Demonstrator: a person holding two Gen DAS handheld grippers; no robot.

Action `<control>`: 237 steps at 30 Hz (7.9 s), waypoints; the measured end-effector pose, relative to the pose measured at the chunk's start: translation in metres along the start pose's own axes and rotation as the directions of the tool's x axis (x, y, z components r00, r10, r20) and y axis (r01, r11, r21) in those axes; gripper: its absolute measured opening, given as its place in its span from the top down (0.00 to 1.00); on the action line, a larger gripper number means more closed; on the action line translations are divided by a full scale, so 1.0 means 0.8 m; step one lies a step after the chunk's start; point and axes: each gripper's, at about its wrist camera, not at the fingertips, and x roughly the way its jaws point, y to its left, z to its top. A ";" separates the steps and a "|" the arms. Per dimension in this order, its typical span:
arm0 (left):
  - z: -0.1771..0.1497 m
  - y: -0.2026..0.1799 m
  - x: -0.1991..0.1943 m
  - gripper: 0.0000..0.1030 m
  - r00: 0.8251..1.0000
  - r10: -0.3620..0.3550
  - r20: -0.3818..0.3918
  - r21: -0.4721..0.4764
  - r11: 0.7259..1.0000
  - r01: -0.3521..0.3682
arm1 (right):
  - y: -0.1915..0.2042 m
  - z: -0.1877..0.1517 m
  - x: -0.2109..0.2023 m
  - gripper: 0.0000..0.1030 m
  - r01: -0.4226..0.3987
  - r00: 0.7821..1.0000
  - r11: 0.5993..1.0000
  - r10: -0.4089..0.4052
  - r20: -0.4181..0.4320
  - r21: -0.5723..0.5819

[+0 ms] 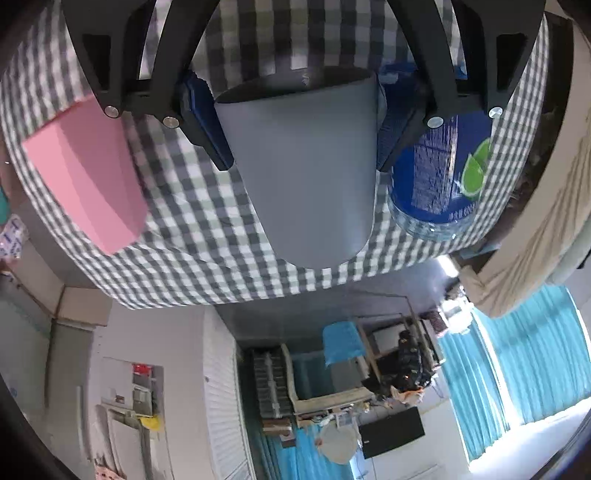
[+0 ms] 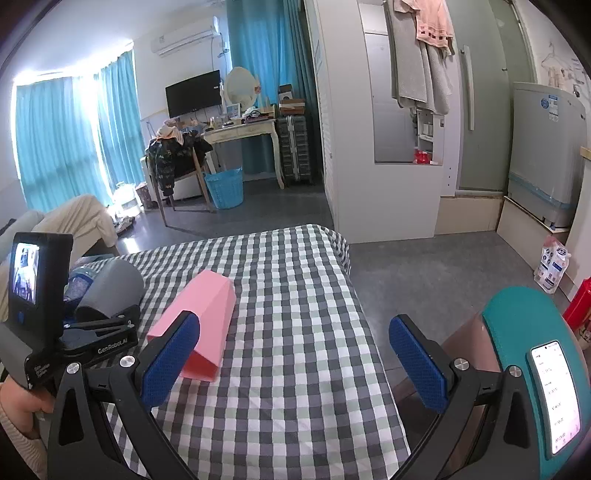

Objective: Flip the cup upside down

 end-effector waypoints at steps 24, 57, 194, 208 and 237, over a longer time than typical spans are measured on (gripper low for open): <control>-0.121 0.017 -0.124 0.27 0.989 -0.144 -0.030 -0.054 0.988 0.142 | 0.048 -0.018 -0.100 0.00 -0.018 1.000 0.996 0.019 0.011 -0.086; -0.129 0.254 -0.150 0.12 0.990 -0.081 0.112 -0.225 0.969 0.105 | 0.250 0.010 -0.036 0.00 -0.137 0.922 0.961 0.034 -0.386 -0.242; -0.152 0.113 -0.340 0.12 0.903 0.033 0.428 -0.213 0.975 0.065 | 0.114 -0.026 -0.245 0.22 -0.243 0.956 0.948 0.271 0.117 -0.206; -0.180 0.110 -0.299 0.03 0.912 0.050 0.408 -0.222 0.974 0.045 | 0.114 -0.074 -0.191 0.07 -0.207 0.974 0.954 0.221 0.042 -0.219; -0.195 0.115 -0.285 0.02 0.925 0.063 0.374 -0.228 0.973 0.025 | 0.121 -0.079 -0.179 0.00 -0.177 0.980 0.959 0.192 0.050 -0.222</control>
